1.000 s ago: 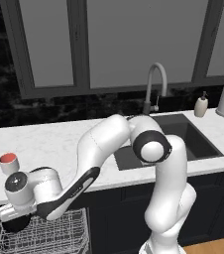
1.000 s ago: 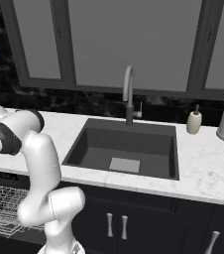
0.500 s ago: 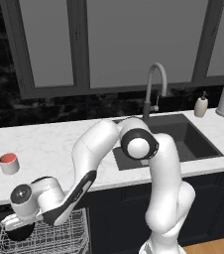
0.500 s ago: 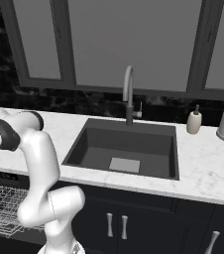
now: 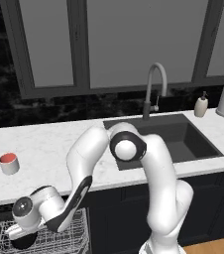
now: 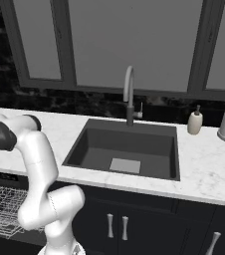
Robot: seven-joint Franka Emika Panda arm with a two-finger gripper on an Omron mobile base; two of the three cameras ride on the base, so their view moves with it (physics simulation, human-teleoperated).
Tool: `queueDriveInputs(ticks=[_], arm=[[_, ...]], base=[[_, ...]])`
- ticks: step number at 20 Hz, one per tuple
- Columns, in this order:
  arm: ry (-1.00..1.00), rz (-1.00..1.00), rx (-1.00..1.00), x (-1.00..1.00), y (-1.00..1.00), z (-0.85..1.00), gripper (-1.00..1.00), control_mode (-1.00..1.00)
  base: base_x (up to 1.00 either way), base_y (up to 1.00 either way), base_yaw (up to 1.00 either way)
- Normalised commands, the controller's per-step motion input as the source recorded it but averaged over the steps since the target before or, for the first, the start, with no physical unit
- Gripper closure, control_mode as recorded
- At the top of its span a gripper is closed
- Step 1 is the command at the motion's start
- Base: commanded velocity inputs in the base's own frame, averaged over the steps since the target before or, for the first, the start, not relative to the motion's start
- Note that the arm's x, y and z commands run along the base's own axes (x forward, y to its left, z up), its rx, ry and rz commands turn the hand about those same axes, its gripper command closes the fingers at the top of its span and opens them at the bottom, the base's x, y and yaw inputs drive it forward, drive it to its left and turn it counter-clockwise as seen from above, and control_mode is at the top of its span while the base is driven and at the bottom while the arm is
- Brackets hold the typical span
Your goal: Pick up the cup and bowl from the counter, place them in the dishwasher, and close the dishwasher door.
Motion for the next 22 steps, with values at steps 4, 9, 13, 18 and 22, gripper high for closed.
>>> queueDriveInputs(ticks=[4, 9, 13, 18, 22], arm=[[0.00, -0.01, -0.01, 0.04, 0.00, -0.36, 1.00, -1.00], [-0.01, -0.04, -0.04, 0.30, 0.02, -0.25, 1.00, -1.00], [-0.08, -0.04, -0.01, 0.37, 0.11, -0.16, 1.00, -1.00], [-0.07, -0.01, 0.00, 0.06, 0.04, -0.31, 1.00, -1.00], [-0.01, -0.02, -0.01, 0.00, 0.00, -0.45, 1.00, -1.00]], base=[[0.00, 0.00, 0.00], [0.00, 0.00, 0.00], [0.00, 0.00, 0.00], [0.00, 0.00, 0.00], [0.00, 0.00, 0.00]])
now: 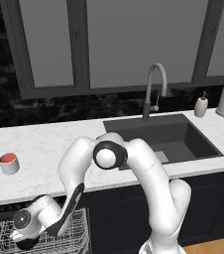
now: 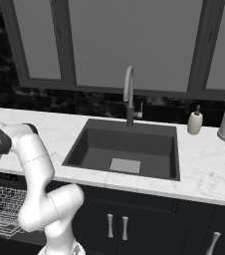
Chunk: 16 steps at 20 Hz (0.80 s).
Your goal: Pick up the cup and bowl from the counter, place them in the dishwasher, and close the dishwasher door.
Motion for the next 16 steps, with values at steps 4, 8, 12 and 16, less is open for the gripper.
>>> queueDriveInputs(ticks=[4, 8, 12, 16], arm=[[0.00, 0.00, 0.00, 0.00, 0.00, -0.52, 1.00, -1.00], [0.00, 0.00, 0.00, 0.00, 0.00, -0.41, 1.00, -1.00], [0.00, 0.00, 0.00, 0.00, 0.00, -0.20, 1.00, -1.00], [0.00, 0.00, 0.00, 0.00, 0.00, -0.20, 1.00, -1.00]], base=[[0.00, 0.00, 0.00], [0.00, 0.00, 0.00], [0.00, 0.00, 0.00], [0.00, 0.00, 0.00]])
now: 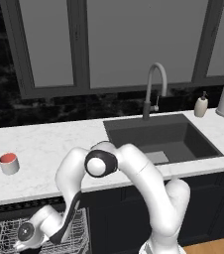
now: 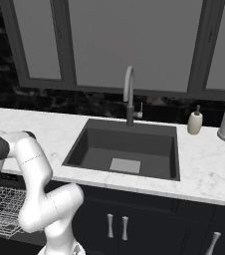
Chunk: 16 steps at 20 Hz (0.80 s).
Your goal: Pick up the cup and bowl from the counter, place them in the dishwasher, and close the dishwasher door.
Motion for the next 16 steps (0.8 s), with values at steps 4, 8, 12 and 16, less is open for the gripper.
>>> queueDriveInputs(ticks=[4, 8, 12, 16], arm=[[0.00, 0.00, 0.00, 0.00, 0.00, -0.44, 1.00, -1.00], [0.00, 0.00, -0.01, 0.00, 0.00, -0.44, 1.00, -1.00], [0.00, 0.00, -0.01, 0.00, 0.00, -0.43, 1.00, -1.00], [0.00, 0.00, -0.01, 0.00, 0.00, -0.45, 1.00, -1.00]], base=[[0.00, 0.00, 0.00], [0.00, 0.00, 0.00], [0.00, 0.00, 0.00], [0.00, 0.00, 0.00]])
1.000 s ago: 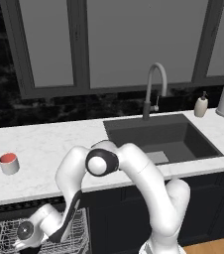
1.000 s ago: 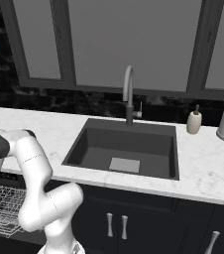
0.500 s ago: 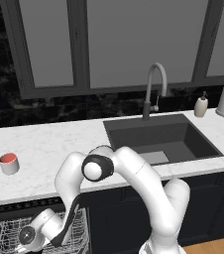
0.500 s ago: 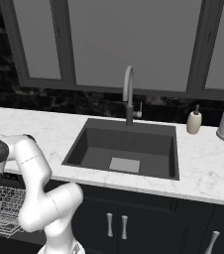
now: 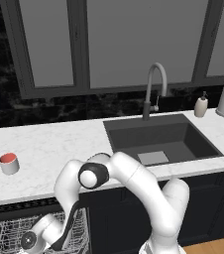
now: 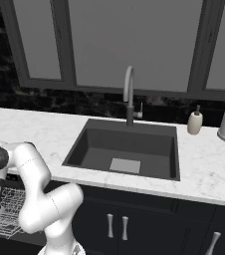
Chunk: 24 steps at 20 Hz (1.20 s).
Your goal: Pick up the cup and bowl from the counter, place them in the dishwasher, and close the dishwasher door.
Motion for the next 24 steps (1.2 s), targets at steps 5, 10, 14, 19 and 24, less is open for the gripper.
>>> queueDriveInputs(ticks=[5, 10, 14, 19, 24], arm=[[-0.01, 0.00, -0.02, 0.00, 0.00, -0.38, 1.00, -1.00], [-0.07, 0.00, -0.01, 0.36, 0.07, -0.03, 1.00, -1.00], [0.00, 0.00, 0.00, 0.61, 0.11, 0.04, 1.00, -1.00], [0.00, 0.00, 0.00, 0.50, 0.05, 0.00, 1.00, -1.00], [0.00, 0.00, -0.02, 0.75, 0.00, -0.39, 1.00, -1.00]], base=[[0.00, 0.00, 0.00], [0.00, 0.00, 0.00], [0.00, 0.00, 0.00], [0.00, 0.00, 0.00], [0.00, 0.00, 0.00]])
